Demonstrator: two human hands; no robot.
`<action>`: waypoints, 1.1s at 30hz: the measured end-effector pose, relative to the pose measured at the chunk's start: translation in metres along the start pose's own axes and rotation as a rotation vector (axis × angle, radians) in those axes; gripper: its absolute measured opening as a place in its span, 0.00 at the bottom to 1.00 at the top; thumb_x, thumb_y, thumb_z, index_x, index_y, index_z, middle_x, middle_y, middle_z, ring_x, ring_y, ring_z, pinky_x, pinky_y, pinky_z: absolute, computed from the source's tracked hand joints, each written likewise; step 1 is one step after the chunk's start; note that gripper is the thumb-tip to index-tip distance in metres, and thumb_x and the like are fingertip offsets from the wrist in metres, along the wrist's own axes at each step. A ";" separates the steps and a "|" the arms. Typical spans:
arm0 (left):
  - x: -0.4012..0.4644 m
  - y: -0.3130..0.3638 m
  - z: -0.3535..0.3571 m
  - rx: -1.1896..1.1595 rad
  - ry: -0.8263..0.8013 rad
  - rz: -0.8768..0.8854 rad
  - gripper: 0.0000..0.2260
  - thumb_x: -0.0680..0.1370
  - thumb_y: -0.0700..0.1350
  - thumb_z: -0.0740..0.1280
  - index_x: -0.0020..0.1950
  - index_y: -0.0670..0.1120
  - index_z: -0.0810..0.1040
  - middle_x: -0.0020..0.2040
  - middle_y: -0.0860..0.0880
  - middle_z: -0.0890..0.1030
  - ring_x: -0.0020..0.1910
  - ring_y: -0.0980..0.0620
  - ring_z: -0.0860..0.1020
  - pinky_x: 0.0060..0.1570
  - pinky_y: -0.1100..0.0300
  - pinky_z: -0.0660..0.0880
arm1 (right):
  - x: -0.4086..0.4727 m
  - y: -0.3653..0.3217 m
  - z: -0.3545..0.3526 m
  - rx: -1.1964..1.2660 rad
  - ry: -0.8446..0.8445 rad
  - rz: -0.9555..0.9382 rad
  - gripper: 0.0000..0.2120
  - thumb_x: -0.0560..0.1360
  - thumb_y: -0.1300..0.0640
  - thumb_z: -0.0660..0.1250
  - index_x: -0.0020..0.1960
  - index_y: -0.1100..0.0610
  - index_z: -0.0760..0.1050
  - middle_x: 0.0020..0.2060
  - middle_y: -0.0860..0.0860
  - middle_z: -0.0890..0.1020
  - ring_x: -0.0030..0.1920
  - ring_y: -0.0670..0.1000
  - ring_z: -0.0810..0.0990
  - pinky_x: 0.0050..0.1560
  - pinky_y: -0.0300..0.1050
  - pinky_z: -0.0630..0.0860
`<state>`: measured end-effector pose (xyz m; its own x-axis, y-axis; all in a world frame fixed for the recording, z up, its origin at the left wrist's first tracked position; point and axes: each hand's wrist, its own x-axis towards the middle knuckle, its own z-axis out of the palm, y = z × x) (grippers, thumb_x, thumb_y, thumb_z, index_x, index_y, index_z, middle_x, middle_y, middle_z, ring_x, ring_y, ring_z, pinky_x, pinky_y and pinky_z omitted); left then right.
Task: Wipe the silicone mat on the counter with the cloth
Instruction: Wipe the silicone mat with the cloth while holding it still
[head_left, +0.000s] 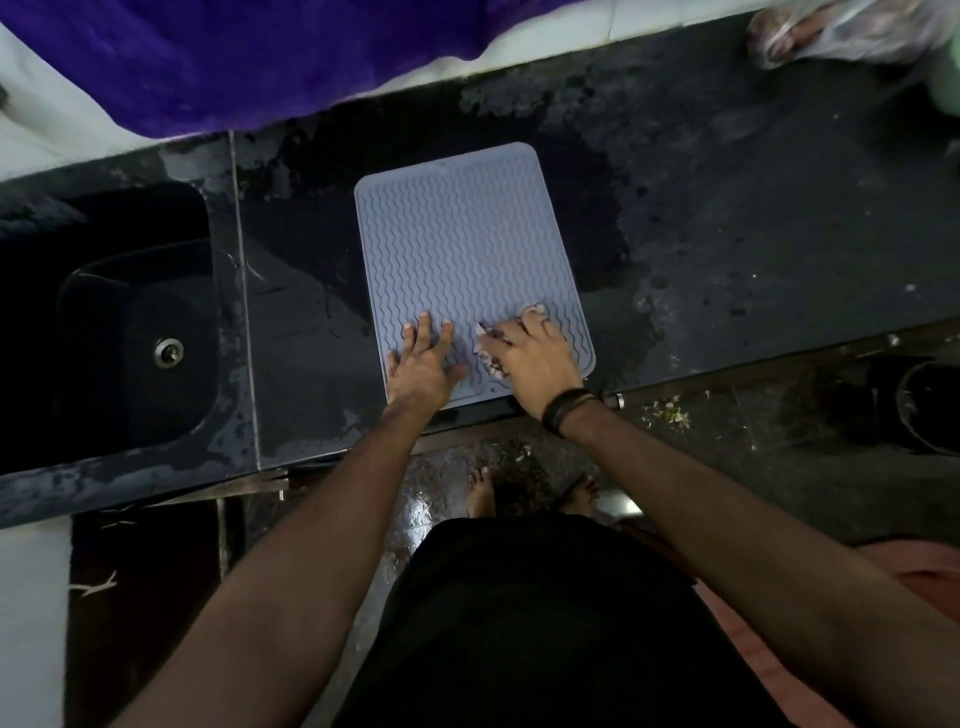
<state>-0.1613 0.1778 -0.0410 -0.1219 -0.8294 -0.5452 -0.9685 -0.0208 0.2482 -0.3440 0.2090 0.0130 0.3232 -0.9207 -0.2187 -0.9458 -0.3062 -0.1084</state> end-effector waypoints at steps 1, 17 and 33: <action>0.000 0.000 0.000 -0.003 -0.001 -0.005 0.33 0.83 0.59 0.60 0.83 0.57 0.46 0.83 0.51 0.37 0.81 0.46 0.38 0.79 0.43 0.44 | 0.003 -0.006 0.002 -0.011 -0.022 -0.028 0.24 0.76 0.57 0.52 0.71 0.50 0.69 0.70 0.52 0.70 0.69 0.60 0.65 0.67 0.56 0.62; 0.000 0.004 -0.001 -0.030 0.005 -0.020 0.33 0.83 0.56 0.62 0.83 0.56 0.47 0.83 0.51 0.38 0.81 0.45 0.38 0.78 0.41 0.43 | -0.031 0.039 0.011 -0.028 -0.001 0.092 0.25 0.68 0.58 0.64 0.66 0.52 0.74 0.60 0.53 0.79 0.60 0.60 0.73 0.62 0.55 0.65; 0.000 0.016 -0.007 -0.032 -0.032 -0.088 0.36 0.83 0.53 0.64 0.83 0.55 0.46 0.83 0.50 0.36 0.81 0.44 0.37 0.79 0.41 0.48 | -0.048 0.079 0.010 -0.175 -0.093 -0.149 0.23 0.74 0.57 0.54 0.68 0.51 0.72 0.64 0.54 0.75 0.64 0.59 0.70 0.65 0.56 0.64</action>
<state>-0.1753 0.1738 -0.0319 -0.0443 -0.8051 -0.5915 -0.9685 -0.1107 0.2232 -0.4341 0.2315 0.0057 0.4539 -0.8385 -0.3017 -0.8759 -0.4819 0.0216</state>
